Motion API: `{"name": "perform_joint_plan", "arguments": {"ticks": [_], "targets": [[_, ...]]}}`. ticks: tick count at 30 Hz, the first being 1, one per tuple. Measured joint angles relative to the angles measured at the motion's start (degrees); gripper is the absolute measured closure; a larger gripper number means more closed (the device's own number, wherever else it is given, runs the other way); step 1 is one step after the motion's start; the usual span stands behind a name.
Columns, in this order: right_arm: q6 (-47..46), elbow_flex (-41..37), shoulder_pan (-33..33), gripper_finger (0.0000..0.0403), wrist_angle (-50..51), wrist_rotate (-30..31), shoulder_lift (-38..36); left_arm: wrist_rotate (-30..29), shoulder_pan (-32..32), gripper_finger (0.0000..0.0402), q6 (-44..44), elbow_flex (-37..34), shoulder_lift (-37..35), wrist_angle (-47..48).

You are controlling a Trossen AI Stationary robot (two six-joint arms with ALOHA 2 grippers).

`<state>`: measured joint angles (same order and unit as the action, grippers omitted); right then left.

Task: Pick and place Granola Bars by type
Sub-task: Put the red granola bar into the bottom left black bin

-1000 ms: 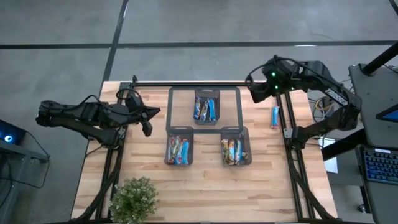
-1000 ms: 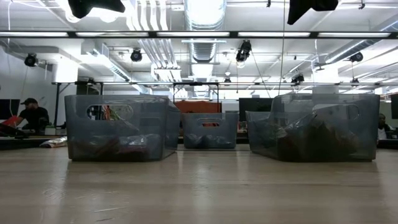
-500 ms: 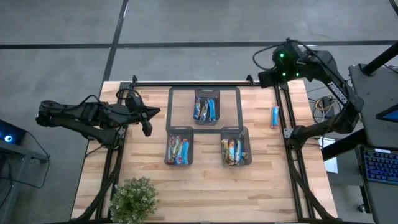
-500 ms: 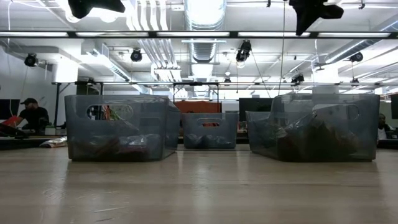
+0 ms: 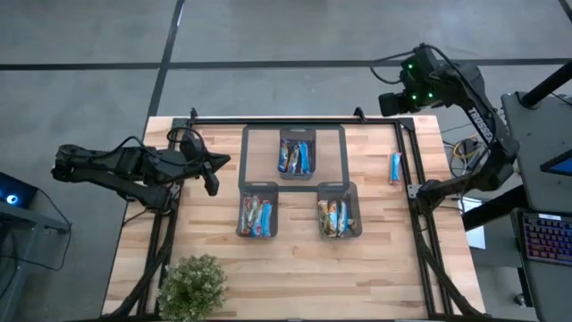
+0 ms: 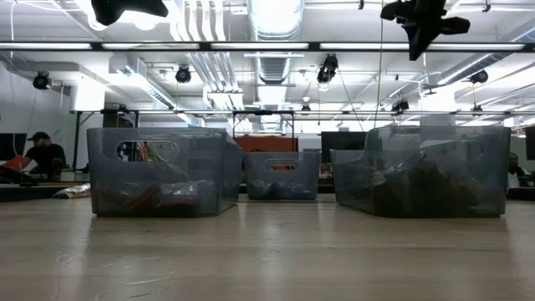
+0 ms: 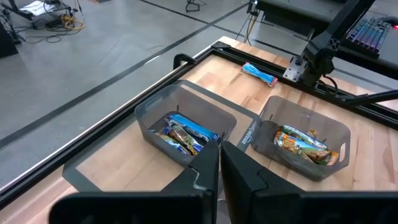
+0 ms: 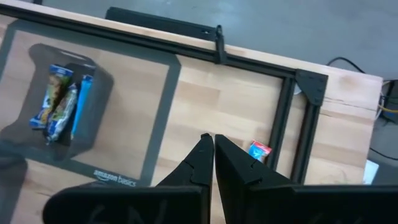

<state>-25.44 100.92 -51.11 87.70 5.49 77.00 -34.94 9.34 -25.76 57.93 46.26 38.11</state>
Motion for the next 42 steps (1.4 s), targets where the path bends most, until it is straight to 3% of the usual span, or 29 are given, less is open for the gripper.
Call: {"name": "perform_joint_plan", "arguments": {"ticks": [15,26,42], "targets": [[-1.4,-4.3,-0.4,0.0394,2.3,-4.2,-3.3,0.0,0.0,0.0401,-1.3,-0.1,0.7,0.0],[-2.3,-18.9,0.7,0.0394,2.1,-4.0,-9.4,0.0,0.0,0.0401,-3.1,-0.1,4.8,0.0],[-12.6,-39.7,6.3,0.0394,-2.0,-4.2,-25.2,0.0,0.0,0.0401,-3.2,-0.1,6.1,-0.7]]}}
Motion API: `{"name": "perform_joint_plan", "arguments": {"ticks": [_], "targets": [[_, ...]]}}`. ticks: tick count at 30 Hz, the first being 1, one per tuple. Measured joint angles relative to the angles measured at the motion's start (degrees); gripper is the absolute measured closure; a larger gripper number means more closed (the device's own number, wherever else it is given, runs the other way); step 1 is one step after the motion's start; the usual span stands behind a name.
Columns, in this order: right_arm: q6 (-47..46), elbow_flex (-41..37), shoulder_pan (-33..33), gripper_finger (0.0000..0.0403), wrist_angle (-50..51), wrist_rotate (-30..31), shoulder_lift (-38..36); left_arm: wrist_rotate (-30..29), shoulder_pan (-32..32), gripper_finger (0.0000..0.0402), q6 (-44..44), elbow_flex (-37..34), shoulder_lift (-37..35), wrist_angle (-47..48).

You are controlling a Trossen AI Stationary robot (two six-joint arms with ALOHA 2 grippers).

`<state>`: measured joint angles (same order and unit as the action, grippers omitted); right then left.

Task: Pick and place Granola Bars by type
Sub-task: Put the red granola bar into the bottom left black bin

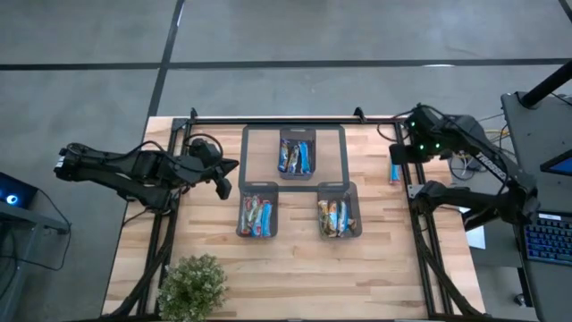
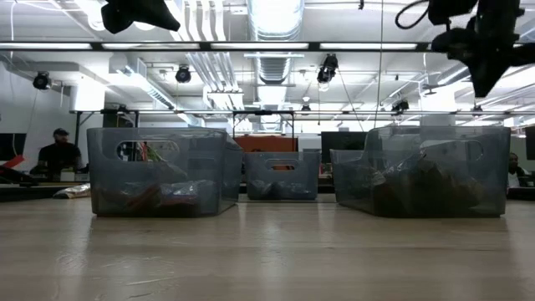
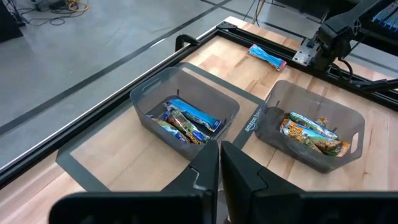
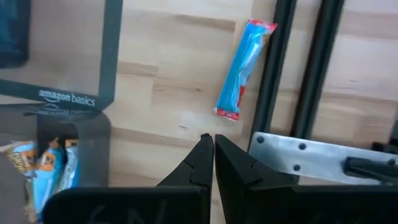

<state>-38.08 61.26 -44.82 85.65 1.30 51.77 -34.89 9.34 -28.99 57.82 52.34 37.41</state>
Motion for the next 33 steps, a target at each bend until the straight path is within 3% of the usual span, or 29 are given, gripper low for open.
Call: {"name": "perform_joint_plan", "arguments": {"ticks": [18,33], "targets": [[-7.0,-18.9,0.8,0.0394,-17.8,0.4,-3.4,0.0,0.0,0.0401,-0.6,0.0,0.1,-0.1],[-11.3,-26.2,0.8,0.0392,-20.2,4.9,-3.2,0.0,-0.1,0.0401,-0.6,0.0,0.1,0.0]]}}
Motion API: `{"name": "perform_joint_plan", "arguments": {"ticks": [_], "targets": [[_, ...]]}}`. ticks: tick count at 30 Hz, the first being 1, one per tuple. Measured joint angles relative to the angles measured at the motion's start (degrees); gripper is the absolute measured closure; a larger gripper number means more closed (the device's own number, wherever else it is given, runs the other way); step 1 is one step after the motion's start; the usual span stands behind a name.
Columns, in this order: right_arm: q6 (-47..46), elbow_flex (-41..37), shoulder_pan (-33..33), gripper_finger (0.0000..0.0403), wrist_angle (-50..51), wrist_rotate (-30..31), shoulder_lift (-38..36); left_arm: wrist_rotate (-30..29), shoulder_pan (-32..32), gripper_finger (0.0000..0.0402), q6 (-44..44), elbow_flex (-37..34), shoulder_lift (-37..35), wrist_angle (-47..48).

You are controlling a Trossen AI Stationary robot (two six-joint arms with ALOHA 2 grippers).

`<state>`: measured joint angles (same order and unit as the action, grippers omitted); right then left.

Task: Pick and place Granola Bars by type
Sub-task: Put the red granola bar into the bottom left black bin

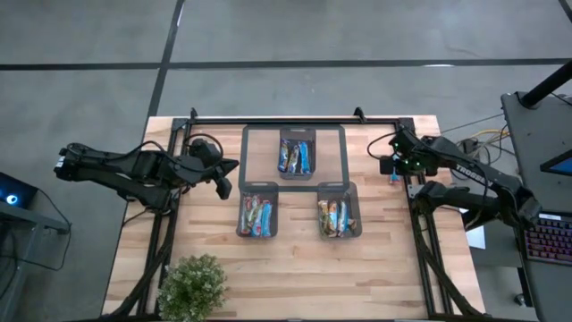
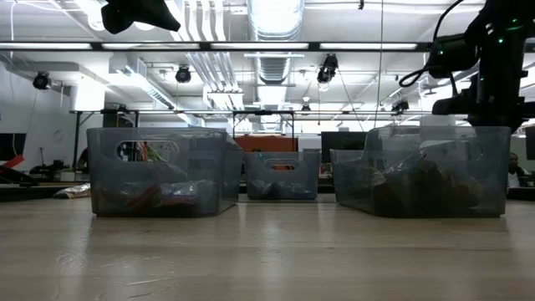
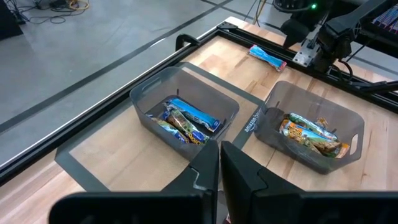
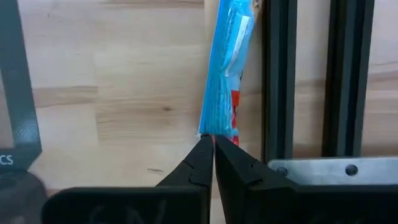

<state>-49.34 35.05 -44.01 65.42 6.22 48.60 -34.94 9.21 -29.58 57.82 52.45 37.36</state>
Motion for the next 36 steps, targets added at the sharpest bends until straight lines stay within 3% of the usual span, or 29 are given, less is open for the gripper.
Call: {"name": "perform_joint_plan", "arguments": {"ticks": [4,12,17,36], "targets": [[0.1,-0.7,0.0,0.0365,-1.8,-0.3,0.0,0.0,0.0,0.0401,0.0,0.0,0.0,0.0],[-1.5,-1.7,0.0,0.0248,-2.7,-0.2,2.1,0.0,-0.1,0.0401,0.0,0.0,0.0,0.0],[-1.7,-2.2,0.0,0.0200,-4.4,0.0,4.3,0.0,-0.2,0.0401,0.0,0.0,0.0,0.0],[-2.5,-3.1,-0.3,0.0188,-11.1,3.0,15.3,0.0,-0.2,0.0401,0.0,0.0,0.0,0.0]]}}
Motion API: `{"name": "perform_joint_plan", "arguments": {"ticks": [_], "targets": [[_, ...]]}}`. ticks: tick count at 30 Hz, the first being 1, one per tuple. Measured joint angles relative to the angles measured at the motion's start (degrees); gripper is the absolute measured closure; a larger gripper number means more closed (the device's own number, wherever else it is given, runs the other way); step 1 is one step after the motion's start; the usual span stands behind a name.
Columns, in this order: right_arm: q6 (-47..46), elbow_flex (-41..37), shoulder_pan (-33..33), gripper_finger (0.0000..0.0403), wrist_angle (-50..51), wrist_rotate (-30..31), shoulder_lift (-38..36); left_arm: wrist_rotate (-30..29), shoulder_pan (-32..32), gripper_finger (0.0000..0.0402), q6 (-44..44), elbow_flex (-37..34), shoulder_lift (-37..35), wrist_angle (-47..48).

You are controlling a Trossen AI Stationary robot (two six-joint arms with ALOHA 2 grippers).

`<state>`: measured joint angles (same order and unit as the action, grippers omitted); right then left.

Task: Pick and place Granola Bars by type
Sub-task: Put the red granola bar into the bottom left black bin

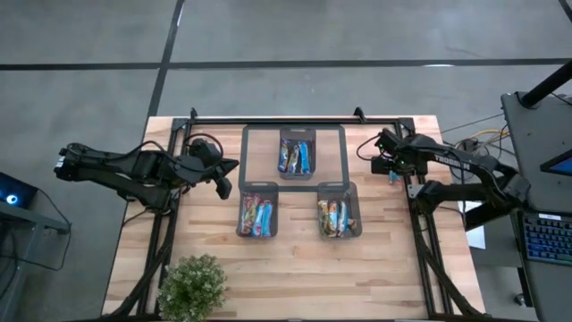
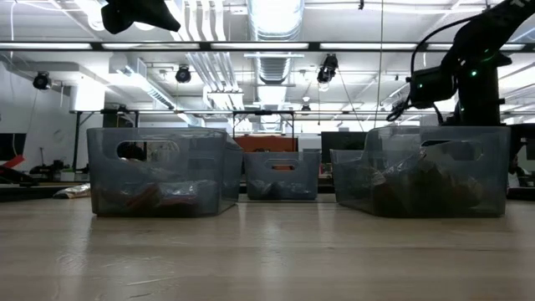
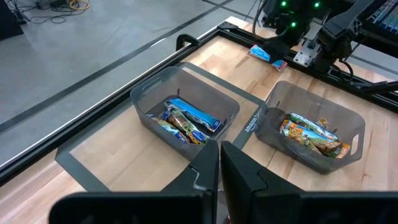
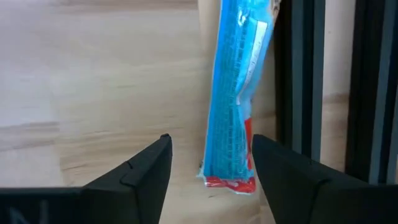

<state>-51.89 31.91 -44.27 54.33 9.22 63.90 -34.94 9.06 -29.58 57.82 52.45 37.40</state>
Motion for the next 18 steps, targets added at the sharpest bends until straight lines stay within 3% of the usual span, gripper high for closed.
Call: {"name": "perform_joint_plan", "arguments": {"ticks": [18], "targets": [[5.6,-0.5,-5.3,0.0188,-2.4,-0.5,4.1,0.0,0.0,0.0401,-0.4,0.0,0.0,0.3]]}}
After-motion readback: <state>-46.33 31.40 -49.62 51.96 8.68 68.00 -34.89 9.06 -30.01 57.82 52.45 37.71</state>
